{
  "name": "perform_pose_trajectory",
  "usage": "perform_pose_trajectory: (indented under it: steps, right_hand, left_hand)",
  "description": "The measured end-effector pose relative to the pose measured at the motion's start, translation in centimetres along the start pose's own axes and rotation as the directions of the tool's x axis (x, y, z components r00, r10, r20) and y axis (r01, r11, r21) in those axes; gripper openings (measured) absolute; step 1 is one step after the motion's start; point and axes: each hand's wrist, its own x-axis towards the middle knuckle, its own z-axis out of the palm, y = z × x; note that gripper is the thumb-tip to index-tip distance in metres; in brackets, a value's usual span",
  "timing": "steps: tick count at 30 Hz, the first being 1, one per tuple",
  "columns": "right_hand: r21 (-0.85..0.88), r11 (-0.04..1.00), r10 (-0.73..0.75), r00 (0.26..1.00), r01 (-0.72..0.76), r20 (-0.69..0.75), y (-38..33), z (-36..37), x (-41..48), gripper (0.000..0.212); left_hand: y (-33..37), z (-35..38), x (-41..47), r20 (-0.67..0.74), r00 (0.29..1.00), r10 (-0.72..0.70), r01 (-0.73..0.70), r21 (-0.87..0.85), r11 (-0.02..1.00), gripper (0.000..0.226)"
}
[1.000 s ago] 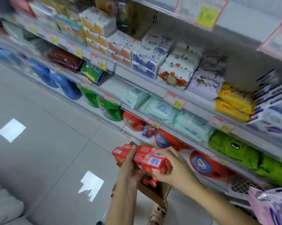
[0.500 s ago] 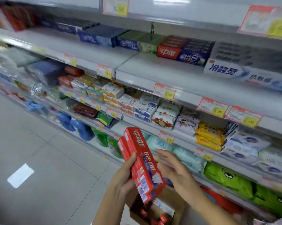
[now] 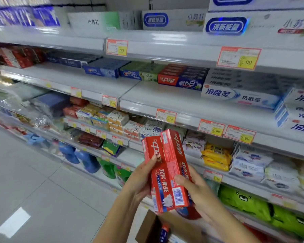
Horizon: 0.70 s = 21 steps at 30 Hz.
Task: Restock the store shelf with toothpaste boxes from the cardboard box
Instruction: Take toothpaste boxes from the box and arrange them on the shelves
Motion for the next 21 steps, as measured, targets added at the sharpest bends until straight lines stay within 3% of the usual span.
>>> perform_pose_trajectory:
  steps: [4,7,11,15,18,21]
  right_hand:
    - [-0.042,0.999,-0.010,0.999,0.011,0.031,-1.3,-0.6,-0.7,0.060]
    - [-0.061,0.998,-0.009,0.999,0.012,0.050,-2.3,-1.4,-1.3,0.071]
    - [-0.003,1.000,-0.009,1.000,0.009,0.017,-3.7,-2.4,-2.4,0.055]
    - [0.014,1.000,-0.011,0.997,0.012,-0.070,-5.3,-3.7,-3.8,0.055]
    - [0.026,0.999,-0.025,0.992,0.028,-0.124,-6.6,-5.0,-5.3,0.042]
    - [0.037,0.996,-0.075,0.981,0.082,-0.177,-7.8,-5.9,-7.0,0.044]
  left_hand:
    - [0.8,1.1,0.2,0.008,1.000,-0.013,0.012,0.018,1.000,0.062]
    - [1.5,2.4,0.4,0.054,0.998,0.012,-0.011,-0.017,1.000,0.059]
    - [2.3,5.0,0.5,0.034,0.994,0.102,-0.104,0.058,0.993,0.062]
    - [2.7,8.2,0.6,0.041,0.978,0.206,-0.208,0.076,0.975,0.065]
    - [2.9,10.9,0.4,0.099,0.964,0.246,-0.257,0.125,0.958,0.054]
    - [3.0,14.4,-0.4,0.169,0.935,0.312,-0.338,0.157,0.928,0.038]
